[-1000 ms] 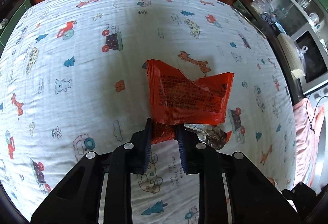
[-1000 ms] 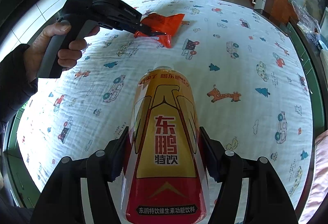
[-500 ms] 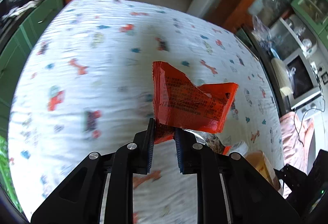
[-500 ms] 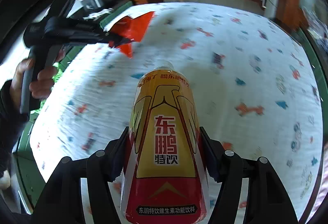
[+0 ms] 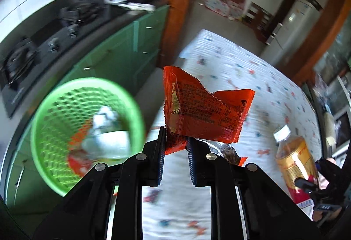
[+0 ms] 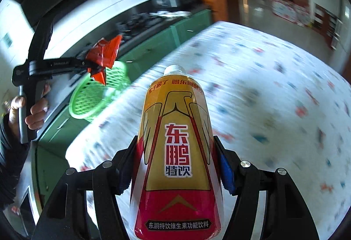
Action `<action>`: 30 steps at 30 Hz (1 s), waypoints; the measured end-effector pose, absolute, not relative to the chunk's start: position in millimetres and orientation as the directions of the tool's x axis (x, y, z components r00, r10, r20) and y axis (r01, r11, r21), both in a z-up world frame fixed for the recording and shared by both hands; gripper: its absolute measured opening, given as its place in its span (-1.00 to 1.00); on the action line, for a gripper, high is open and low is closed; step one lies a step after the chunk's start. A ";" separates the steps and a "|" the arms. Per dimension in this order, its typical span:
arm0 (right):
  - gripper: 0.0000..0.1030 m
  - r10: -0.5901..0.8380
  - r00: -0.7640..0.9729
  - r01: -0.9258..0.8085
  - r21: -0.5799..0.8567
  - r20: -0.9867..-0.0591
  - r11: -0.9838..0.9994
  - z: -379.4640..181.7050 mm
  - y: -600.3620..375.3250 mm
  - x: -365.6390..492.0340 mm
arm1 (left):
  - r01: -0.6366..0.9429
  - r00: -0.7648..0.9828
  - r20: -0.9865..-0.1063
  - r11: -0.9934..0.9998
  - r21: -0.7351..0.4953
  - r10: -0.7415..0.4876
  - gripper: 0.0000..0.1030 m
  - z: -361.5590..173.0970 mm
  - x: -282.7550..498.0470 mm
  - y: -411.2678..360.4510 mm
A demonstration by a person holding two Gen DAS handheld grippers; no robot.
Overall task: Collect trash
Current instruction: 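Carry the wrapper and bottle over the basket and release both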
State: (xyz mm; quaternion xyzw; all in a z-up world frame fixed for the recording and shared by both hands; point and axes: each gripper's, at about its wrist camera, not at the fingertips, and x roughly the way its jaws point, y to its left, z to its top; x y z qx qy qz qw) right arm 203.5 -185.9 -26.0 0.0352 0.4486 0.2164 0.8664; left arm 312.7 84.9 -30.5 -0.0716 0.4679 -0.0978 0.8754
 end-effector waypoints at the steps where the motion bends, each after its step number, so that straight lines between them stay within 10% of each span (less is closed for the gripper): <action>1: 0.21 0.426 0.495 -0.371 0.259 -0.757 0.892 -23.1 -167.3 210.5 | 0.082 0.549 -0.806 0.974 -0.213 -0.222 -0.65 -30.1 310.4 99.0; 23: 0.21 0.490 0.365 -0.535 0.252 -0.792 0.806 -29.9 60.8 325.4 | -0.156 0.440 -0.898 0.983 -0.095 -0.016 -0.63 -100.0 308.7 262.5; 30: 0.34 0.526 0.366 -0.511 0.306 -0.768 0.803 -38.0 86.2 350.0 | -0.158 0.422 -0.906 0.984 -0.087 -0.013 -0.31 -112.7 308.6 268.8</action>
